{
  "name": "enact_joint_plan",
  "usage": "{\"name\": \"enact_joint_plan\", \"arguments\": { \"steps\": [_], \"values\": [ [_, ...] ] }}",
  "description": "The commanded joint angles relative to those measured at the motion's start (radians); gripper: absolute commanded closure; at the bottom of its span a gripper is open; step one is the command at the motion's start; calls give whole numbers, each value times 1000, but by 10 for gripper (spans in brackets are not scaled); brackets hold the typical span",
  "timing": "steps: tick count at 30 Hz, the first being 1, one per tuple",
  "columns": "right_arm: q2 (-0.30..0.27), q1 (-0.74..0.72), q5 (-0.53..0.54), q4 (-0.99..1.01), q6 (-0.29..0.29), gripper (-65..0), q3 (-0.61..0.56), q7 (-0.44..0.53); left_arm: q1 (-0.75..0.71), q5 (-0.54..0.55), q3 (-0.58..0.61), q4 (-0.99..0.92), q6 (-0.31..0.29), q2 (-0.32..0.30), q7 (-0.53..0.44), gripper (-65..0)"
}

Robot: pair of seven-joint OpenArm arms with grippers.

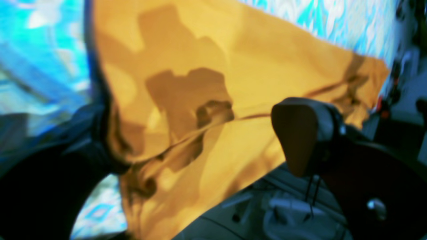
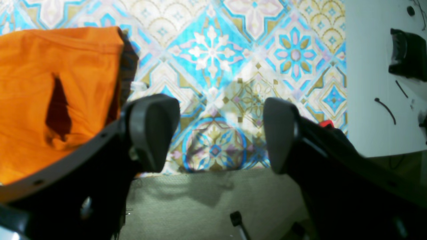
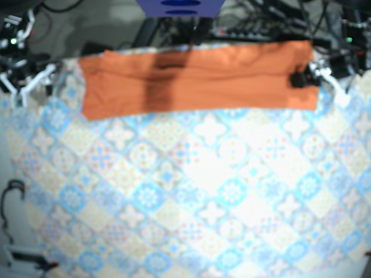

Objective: Fold the T-shirt properly
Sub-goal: 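Grasp and lift the folded shirt's end with the left gripper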

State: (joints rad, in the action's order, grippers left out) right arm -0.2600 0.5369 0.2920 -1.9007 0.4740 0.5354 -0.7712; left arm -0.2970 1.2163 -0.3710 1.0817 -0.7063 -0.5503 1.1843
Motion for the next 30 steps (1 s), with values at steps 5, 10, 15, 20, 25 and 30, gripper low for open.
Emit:
{"name": "enact_joint_plan", "arguments": {
  "steps": [5,10,15,20,25,30],
  "values": [
    [-14,1,6,-21,-2,-422,7,22,-37,-17,16,7,8,-4,33,-650],
    [-14,1,6,-23,-2,-422,7,20,-58,-14,14,8,8,-3,30,-650],
    [-14,1,6,-23,-2,-422,7,20,-61,-14,11,8,8,-7,29,-650],
    [-14,2,6,-23,-2,-422,7,20,-61,-16,11,8,8,-7,26,-615],
    [-14,2,6,-23,-2,-422,7,20,-58,-13,11,8,8,-3,26,-403],
    [-14,2,6,-23,-2,-421,7,20,-55,-13,11,8,8,5,24,-178]
  ]
}}
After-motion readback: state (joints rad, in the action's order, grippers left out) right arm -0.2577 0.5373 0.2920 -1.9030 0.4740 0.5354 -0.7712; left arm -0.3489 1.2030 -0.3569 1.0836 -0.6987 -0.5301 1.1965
